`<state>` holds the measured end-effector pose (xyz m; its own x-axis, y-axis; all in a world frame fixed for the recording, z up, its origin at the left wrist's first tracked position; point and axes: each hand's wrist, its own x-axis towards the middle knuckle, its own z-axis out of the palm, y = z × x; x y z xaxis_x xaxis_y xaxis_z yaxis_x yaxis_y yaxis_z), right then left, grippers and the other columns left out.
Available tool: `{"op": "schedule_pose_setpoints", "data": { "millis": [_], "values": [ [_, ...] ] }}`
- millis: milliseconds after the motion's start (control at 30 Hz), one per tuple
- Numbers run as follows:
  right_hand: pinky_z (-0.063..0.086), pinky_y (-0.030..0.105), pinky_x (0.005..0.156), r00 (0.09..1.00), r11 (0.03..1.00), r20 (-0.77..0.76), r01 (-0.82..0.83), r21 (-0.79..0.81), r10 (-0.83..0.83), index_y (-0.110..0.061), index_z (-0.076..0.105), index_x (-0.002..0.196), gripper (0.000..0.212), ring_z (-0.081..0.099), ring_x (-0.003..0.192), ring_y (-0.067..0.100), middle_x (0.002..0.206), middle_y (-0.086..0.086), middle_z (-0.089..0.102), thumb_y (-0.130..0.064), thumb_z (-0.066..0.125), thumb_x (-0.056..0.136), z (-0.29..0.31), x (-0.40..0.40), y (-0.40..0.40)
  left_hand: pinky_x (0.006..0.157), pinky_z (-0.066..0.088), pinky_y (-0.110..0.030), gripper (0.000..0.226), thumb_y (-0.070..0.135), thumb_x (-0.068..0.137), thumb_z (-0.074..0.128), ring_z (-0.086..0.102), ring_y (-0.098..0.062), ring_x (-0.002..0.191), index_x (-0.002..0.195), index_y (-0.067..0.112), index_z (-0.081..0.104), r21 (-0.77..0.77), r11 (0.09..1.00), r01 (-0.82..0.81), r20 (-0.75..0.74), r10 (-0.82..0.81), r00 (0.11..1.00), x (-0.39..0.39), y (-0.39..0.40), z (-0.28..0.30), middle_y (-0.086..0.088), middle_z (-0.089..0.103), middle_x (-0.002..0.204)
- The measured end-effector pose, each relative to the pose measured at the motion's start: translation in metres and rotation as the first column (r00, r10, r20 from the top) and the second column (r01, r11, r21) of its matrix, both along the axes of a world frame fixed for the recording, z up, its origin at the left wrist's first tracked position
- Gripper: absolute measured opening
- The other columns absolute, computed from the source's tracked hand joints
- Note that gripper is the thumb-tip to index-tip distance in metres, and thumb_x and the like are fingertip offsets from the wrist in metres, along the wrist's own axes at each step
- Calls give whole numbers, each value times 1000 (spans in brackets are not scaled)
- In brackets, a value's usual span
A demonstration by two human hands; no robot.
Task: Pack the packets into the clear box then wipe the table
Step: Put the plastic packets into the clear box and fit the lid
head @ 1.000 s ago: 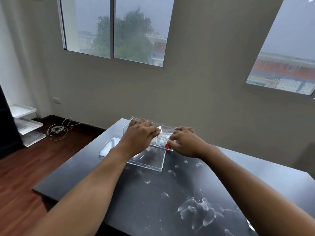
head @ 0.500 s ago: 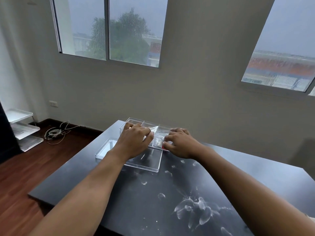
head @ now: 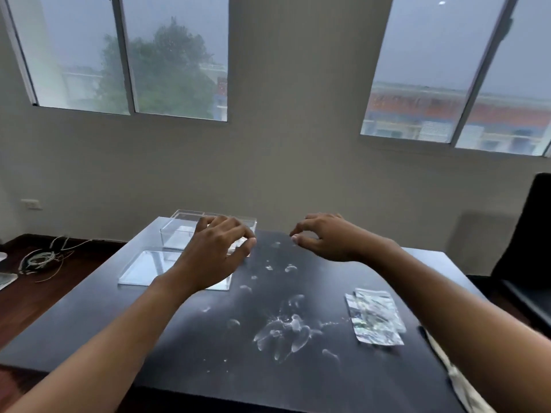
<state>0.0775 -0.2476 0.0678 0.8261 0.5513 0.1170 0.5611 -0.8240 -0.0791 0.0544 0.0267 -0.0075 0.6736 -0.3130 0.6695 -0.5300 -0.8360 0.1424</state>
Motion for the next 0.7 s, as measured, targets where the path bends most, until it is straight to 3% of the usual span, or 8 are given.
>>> {"op": "schedule_pose_setpoints", "data": {
  "millis": [133,267,367,533,700],
  "values": [
    [45,36,99,989,995,-109,94,-30,-97,-28,70,124,33,61,117,18,126,-5,69,-44,52,102,6,-27,-57,100,35,-39,19,43,102,49,57,-3,108,103,36,67,47,983,175,-76,-171,982,-22,-40,9,22,64,113],
    [43,24,82,956,979,-213,189,-81,-202,-27,68,126,29,63,97,9,118,-8,73,-36,61,99,5,-52,-103,100,34,-35,19,49,100,51,57,1,110,104,37,67,153,939,308,-137,-289,947,-45,-86,16,23,64,116],
    [47,21,79,939,966,-232,231,-119,-254,-33,66,126,31,66,104,8,122,-14,69,-38,67,95,-1,-66,-130,100,35,-36,27,57,98,48,57,2,109,105,38,67,216,908,359,-169,-327,930,-56,-119,17,23,66,115],
    [50,34,99,945,965,-200,242,-105,-259,-34,68,126,33,65,110,8,127,-12,69,-35,70,93,-15,-77,-151,104,32,-35,48,71,96,38,57,1,113,119,38,64,318,851,419,-213,-366,906,-73,-168,11,20,67,123],
    [51,32,95,942,967,-220,247,-61,-254,-25,70,124,34,65,103,14,120,-6,73,-22,73,90,-31,-75,-152,98,33,-35,52,70,93,39,63,-10,105,126,35,60,409,824,392,-214,-330,919,-76,-193,-3,12,69,115]
  ]
}}
